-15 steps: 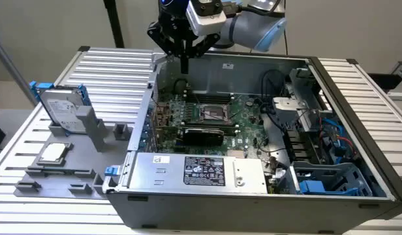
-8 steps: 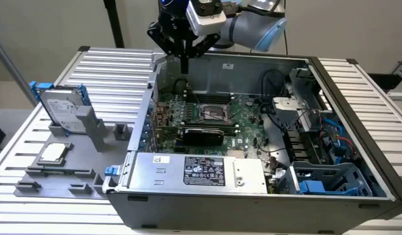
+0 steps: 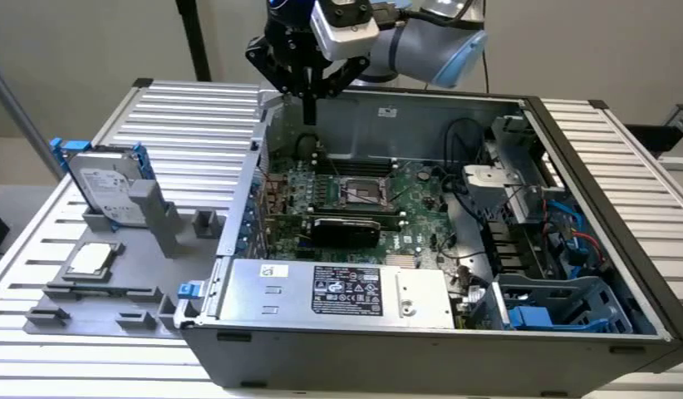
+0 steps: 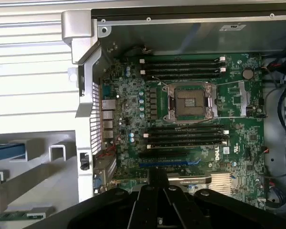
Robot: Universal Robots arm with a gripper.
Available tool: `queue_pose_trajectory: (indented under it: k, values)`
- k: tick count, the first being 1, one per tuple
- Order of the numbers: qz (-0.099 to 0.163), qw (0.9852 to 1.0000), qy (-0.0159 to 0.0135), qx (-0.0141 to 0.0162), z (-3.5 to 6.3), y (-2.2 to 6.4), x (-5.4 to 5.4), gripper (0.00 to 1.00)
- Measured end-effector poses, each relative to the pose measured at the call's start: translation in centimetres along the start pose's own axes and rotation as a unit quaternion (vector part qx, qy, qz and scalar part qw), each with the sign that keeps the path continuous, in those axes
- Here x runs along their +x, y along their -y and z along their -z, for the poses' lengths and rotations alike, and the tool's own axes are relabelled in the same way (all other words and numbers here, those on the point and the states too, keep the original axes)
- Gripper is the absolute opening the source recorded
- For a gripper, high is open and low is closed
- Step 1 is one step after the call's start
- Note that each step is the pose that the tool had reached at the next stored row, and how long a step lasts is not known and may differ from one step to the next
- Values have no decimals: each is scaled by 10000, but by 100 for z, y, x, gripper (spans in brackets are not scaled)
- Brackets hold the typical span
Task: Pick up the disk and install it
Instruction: 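Reach for the disk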
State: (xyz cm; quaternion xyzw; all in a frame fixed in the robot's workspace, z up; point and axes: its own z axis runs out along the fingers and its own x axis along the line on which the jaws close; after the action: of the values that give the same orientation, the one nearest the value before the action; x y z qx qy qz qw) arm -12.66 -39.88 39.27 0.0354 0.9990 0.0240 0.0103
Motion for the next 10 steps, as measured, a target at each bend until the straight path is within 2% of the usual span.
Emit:
queue_pose_trajectory:
  k: [10]
  values:
    - [0, 10000, 0, 0, 10, 30, 453, 0]
